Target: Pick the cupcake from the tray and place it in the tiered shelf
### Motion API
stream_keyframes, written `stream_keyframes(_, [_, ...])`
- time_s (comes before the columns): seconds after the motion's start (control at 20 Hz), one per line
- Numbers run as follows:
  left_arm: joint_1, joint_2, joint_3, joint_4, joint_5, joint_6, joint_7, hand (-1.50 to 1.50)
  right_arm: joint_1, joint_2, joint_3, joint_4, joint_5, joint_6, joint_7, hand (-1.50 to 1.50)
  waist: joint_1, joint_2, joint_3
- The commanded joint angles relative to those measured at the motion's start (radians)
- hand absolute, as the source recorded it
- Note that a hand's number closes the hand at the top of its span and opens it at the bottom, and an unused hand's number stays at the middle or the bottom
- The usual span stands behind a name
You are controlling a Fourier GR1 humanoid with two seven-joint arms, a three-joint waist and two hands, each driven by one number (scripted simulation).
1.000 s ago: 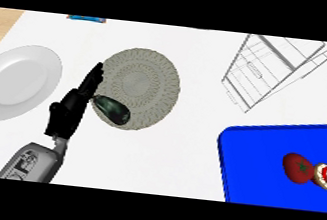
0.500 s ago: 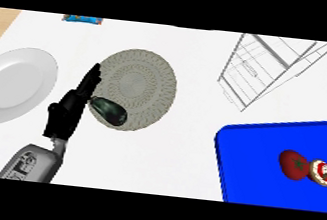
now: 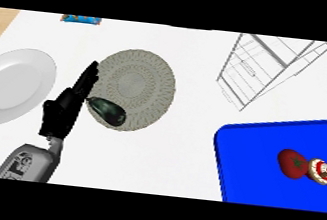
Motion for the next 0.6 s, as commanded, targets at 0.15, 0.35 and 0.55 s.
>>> stream_keyframes(0.15, [0.043,-0.037,0.023,0.038,-0.039,-0.020,-0.082,0.00,0.149,0.068,-0.138,-0.151,0.017,0.006,0.022,-1.50,0.001,0.001,0.000])
stream_keyframes(0.35, [-0.014,-0.022,0.080,0.024,0.000,-0.078,-0.024,0.00,0.172,0.131,-0.169,-0.241,0.076,-0.008,0.077,-1.50,0.001,0.002,0.000])
stream_keyframes(0.55, [0.005,-0.086,0.029,0.016,-0.077,-0.030,-0.011,0.00,0.193,0.207,-0.183,-0.277,0.117,0.003,0.106,-1.50,0.002,0.002,0.001])
